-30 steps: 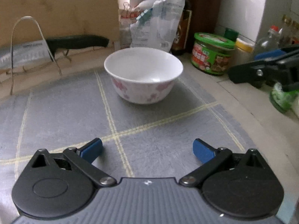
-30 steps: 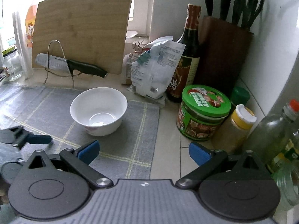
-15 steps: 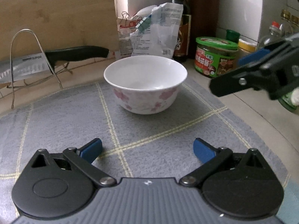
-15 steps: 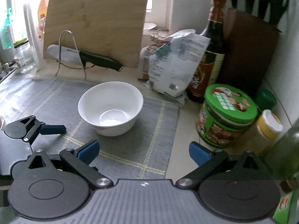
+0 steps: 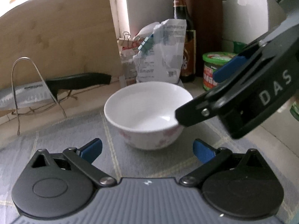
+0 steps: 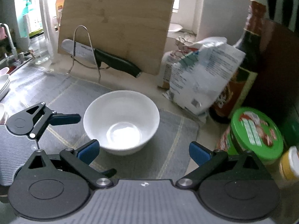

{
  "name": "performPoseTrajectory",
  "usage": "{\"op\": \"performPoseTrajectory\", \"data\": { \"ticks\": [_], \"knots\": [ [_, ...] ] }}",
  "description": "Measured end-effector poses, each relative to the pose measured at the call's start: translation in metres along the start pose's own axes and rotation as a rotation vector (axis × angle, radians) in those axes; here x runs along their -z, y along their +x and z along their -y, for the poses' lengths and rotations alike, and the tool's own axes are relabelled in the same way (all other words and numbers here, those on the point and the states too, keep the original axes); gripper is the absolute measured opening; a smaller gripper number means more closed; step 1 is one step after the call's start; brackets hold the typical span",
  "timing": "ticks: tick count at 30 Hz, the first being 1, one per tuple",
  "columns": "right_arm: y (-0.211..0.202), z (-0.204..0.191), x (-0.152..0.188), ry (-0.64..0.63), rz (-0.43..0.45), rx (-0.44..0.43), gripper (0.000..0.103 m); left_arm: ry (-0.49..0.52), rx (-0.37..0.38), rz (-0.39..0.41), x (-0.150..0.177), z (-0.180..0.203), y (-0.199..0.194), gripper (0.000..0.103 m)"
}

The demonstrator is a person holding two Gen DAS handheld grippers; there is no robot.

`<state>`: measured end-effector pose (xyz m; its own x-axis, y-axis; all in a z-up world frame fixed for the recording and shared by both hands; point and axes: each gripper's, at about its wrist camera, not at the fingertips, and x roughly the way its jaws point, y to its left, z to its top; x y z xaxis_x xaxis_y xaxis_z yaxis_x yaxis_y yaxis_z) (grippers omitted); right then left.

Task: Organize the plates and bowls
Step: 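Grasp the pink-patterned bowl rim with the left gripper while the right gripper grasps the opposite rim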

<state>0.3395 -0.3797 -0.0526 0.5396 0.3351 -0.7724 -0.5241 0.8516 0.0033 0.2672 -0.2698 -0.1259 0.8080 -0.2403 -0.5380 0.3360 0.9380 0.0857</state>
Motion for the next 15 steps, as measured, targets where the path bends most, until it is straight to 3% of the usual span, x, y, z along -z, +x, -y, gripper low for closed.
{"op": "performPoseTrajectory", "data": {
  "ticks": [4,9,15],
  "knots": [
    [0.010,0.005,-0.009,-0.022,-0.001,-0.023,0.098,-0.017,0.000,0.010,-0.004,-0.002,0.008,0.102],
    [0.024,0.014,-0.020,-0.015,-0.012,-0.087,0.081,-0.038,0.006,0.028,-0.008,-0.005,0.011,0.094],
    [0.040,0.016,-0.029,-0.031,-0.024,-0.123,0.063,-0.046,0.025,0.028,-0.009,-0.007,0.014,0.092]
  ]
}}
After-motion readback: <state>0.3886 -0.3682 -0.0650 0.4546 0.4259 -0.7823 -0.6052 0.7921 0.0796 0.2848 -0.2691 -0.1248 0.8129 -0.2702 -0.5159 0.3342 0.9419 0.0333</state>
